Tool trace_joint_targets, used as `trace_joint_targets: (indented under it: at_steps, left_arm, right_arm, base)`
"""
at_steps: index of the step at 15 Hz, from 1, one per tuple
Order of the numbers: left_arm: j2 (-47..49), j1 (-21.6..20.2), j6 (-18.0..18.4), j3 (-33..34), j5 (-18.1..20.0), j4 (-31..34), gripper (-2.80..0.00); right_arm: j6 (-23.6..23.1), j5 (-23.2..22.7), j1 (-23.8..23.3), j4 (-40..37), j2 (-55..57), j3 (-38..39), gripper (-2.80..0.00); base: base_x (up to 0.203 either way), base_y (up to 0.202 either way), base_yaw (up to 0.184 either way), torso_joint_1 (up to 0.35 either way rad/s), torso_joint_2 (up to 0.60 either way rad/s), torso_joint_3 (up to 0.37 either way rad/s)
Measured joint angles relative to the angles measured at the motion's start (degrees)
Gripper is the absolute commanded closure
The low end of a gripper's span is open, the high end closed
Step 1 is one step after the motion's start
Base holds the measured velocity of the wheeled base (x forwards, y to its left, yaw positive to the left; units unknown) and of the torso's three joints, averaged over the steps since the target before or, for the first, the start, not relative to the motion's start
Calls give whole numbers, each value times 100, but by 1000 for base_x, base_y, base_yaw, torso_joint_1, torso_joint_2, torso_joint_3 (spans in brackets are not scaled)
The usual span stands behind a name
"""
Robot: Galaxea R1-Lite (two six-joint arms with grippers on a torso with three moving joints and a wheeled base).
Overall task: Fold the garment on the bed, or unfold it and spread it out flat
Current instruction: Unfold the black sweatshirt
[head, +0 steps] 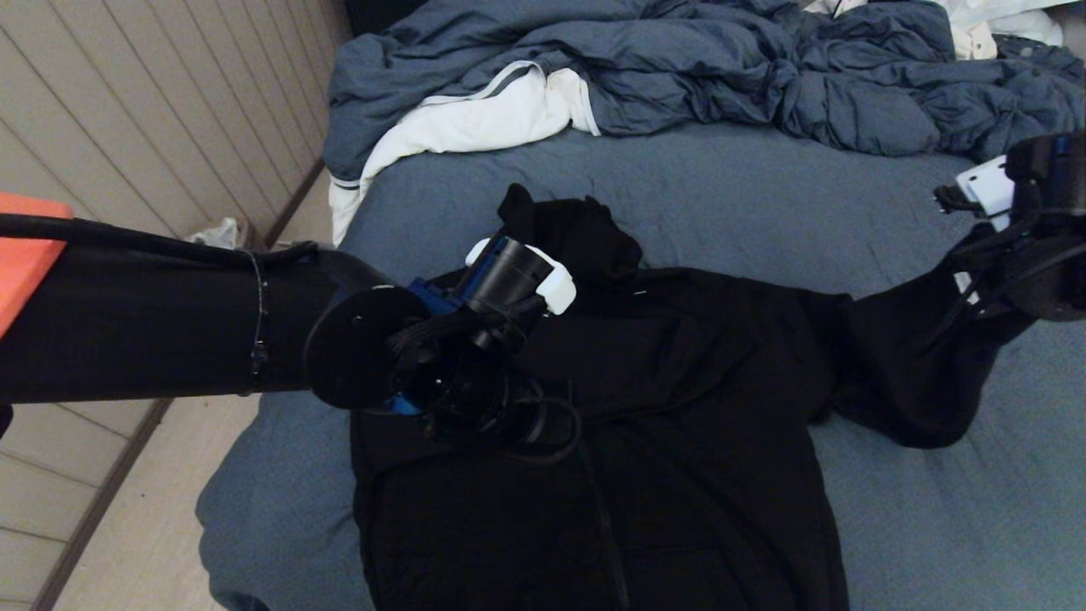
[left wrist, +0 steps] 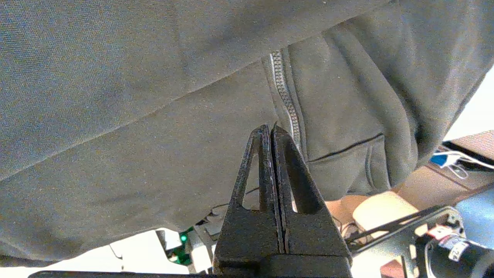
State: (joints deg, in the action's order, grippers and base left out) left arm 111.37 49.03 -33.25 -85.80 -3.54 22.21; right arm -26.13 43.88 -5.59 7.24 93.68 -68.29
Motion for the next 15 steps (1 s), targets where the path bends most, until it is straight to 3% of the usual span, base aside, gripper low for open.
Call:
trace_joint_targets:
  at_steps: [9, 15]
  left_arm:
    - [85, 11, -73, -28, -2, -11, 0]
    - [172, 44, -133, -39, 1, -11, 0]
  right_arm:
    - [-351, 314, -1844, -146, 330, -491, 0]
    - [-553, 325, -1953, -144, 482, -216, 0]
  base:
    - [0, 0, 0, 0, 0, 0]
    - [0, 0, 0, 0, 0, 0]
